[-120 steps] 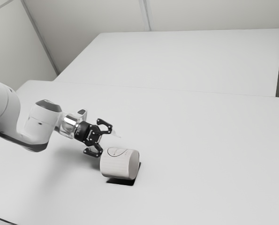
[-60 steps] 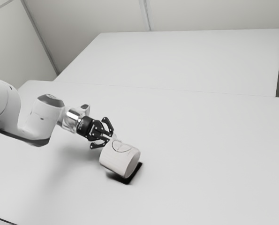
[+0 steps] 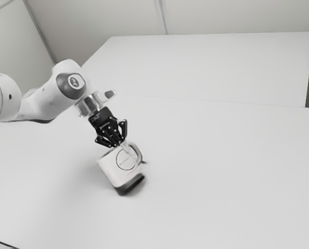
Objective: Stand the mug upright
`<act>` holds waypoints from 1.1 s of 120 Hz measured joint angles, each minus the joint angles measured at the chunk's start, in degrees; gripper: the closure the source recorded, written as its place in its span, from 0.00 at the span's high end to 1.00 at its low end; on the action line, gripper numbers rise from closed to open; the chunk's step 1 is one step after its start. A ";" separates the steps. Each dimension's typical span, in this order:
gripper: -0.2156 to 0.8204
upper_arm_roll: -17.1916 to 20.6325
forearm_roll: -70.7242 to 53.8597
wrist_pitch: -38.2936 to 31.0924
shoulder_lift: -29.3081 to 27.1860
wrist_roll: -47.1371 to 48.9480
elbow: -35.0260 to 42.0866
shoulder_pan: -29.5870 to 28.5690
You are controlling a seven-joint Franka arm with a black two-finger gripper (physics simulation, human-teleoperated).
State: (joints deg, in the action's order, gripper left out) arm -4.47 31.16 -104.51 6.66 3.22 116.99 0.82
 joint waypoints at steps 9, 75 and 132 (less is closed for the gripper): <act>0.04 1.12 -7.05 -2.53 -0.29 0.19 -0.93 1.00; 0.04 4.47 -27.22 -15.28 0.18 1.35 -1.62 1.85; 0.49 5.24 -27.54 -17.15 1.67 1.61 -1.50 1.94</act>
State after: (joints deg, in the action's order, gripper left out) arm 0.77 3.62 -121.67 8.33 4.82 115.48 2.76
